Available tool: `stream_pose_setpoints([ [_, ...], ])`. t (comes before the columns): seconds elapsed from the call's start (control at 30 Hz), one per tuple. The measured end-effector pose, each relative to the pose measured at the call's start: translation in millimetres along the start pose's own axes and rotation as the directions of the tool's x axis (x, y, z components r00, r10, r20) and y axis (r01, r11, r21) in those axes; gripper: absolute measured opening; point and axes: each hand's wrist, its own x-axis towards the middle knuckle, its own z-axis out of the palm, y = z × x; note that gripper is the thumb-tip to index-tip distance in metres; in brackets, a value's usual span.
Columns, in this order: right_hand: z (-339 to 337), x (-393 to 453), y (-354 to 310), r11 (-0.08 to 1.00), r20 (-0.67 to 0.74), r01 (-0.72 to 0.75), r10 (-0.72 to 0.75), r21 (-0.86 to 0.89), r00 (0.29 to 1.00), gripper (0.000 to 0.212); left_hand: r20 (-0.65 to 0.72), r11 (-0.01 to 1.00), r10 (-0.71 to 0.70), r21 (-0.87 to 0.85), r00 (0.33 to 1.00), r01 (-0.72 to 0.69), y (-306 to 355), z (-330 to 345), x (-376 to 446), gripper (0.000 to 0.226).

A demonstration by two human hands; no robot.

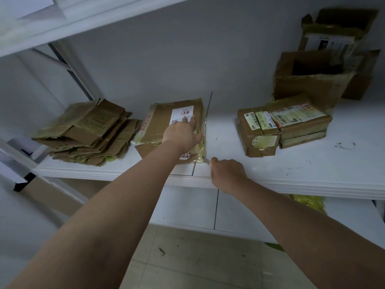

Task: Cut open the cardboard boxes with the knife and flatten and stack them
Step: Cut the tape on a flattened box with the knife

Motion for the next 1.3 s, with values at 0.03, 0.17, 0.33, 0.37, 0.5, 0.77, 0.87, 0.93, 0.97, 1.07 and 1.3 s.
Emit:
stream_pose_setpoints([
  [0.03, 0, 0, 2, 1.000, -0.008, 0.008, -0.008, 0.007, 1.000, 0.017, 0.001, 1.000, 0.003, 0.002, 1.000, -0.003, 0, 0, 0, 0.069],
  [0.17, 3, -4, 15, 0.986, -0.083, -0.018, 0.032, 0.163, 0.996, 0.028, 0.011, 0.999, 0.034, -0.017, 0.999, -0.034, -5, 0, -2, 0.066],
  [0.33, 9, -1, 28, 0.745, -0.162, -0.075, 0.240, 0.663, 0.957, 0.022, 0.011, 0.956, 0.167, -0.247, 0.986, -0.159, -27, 3, -25, 0.065],
  [0.37, 11, -1, 29, 0.705, -0.151, -0.071, 0.247, 0.705, 0.957, 0.019, 0.009, 0.931, 0.197, -0.316, 0.980, -0.184, -36, 5, -30, 0.065],
  [0.5, 13, -1, 31, 0.552, -0.130, -0.063, 0.303, 0.831, 0.944, 0.025, 0.020, 0.864, 0.261, -0.451, 0.965, -0.225, -78, 12, -47, 0.070],
  [0.77, 8, -1, 29, 0.458, -0.104, -0.054, 0.313, 0.887, 0.944, 0.024, -0.131, 0.946, 0.149, -0.270, 0.980, -0.180, -69, -2, -49, 0.072],
  [0.87, 5, 1, 31, 0.472, -0.082, -0.084, 0.320, 0.878, 0.944, 0.022, -0.020, 0.967, 0.094, -0.235, 0.995, -0.096, -48, 9, -36, 0.074],
  [0.93, 2, 6, 37, 0.640, -0.123, -0.107, 0.303, 0.761, 0.945, 0.020, 0.062, 0.980, 0.089, -0.184, 0.994, -0.076, -47, 18, -29, 0.067],
  [0.97, 1, 8, 41, 0.751, -0.144, -0.124, 0.281, 0.649, 0.949, 0.019, 0.072, 0.980, 0.096, -0.181, 0.993, -0.082, -48, 20, -27, 0.064],
  [1.07, 1, 11, 49, 0.884, -0.167, -0.140, 0.236, 0.446, 0.957, 0.018, 0.078, 0.973, 0.116, -0.207, 0.990, -0.098, -53, 22, -23, 0.063],
  [1.3, 4, 15, 50, 0.908, -0.185, -0.092, 0.182, 0.409, 0.966, 0.022, 0.063, 0.971, 0.111, -0.220, 0.992, -0.095, -54, 23, -24, 0.063],
])
